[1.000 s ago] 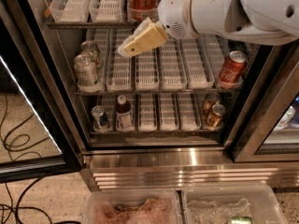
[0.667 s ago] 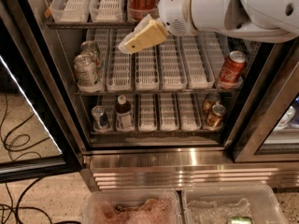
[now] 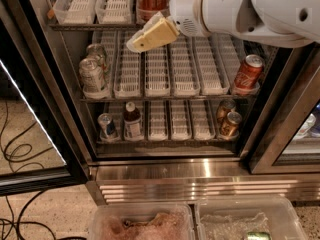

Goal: Pick coke can from top shelf of fridge

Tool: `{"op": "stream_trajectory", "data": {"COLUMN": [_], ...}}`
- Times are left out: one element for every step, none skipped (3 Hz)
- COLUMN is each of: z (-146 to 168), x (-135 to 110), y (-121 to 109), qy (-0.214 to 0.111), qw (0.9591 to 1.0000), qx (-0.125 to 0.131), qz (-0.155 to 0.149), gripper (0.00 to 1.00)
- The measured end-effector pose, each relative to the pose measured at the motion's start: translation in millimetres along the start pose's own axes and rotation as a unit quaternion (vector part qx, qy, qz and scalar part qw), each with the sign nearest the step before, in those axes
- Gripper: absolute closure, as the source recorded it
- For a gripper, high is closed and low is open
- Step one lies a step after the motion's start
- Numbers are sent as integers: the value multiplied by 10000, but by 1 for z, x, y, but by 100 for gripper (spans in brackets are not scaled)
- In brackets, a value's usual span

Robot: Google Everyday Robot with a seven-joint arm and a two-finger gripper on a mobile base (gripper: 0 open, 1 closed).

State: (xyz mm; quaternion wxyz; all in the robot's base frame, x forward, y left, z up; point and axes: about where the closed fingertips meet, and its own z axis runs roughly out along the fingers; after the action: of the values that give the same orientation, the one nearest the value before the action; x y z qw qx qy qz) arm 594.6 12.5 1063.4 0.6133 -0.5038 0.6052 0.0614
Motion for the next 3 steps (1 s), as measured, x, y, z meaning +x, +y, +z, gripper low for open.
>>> {"op": "stream_trajectory", "data": {"z": [20,20,23], "x": [-1,-2,0], "y": [-9,-9,-17], "qy": [-69,-75,-60], "qw": [9997,9998,9999], "qx": [-105,-95,28], "qz": [-188,-179,-153], "gripper": [0,0,0]}}
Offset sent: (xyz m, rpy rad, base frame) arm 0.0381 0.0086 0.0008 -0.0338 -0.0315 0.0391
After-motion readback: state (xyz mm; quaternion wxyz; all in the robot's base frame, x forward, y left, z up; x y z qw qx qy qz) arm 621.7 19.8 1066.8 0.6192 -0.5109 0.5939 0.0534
